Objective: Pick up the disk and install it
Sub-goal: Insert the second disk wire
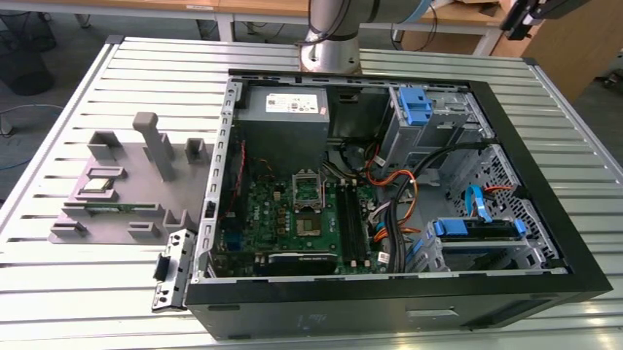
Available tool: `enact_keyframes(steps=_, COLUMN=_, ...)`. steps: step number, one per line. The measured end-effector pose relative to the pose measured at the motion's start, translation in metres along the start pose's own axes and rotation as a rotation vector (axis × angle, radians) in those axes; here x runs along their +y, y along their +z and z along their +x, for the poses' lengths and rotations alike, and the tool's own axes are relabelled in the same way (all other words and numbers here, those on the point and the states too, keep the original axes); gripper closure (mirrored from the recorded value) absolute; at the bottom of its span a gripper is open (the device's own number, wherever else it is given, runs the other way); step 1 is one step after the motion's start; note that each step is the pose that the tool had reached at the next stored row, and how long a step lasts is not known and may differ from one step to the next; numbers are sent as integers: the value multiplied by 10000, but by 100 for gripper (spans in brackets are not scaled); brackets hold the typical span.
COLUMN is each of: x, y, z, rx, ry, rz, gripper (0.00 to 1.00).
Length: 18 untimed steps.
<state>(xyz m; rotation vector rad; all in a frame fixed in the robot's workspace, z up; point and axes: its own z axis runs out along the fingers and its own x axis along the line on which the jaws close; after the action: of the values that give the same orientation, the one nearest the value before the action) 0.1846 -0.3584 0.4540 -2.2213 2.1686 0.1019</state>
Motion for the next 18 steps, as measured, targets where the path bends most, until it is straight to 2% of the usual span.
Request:
enact_keyframes(steps=3, x=1, y=3, z=61, rx=0, ry=0, rz=0, gripper=71)
enact_keyframes(steps=11, x=6, y=17, z=288, rx=-1, ry=0, rz=0, gripper=71)
enact_keyframes(steps=18, x=9, y=64, z=470, rx=0, ry=-1, rz=0, gripper=71)
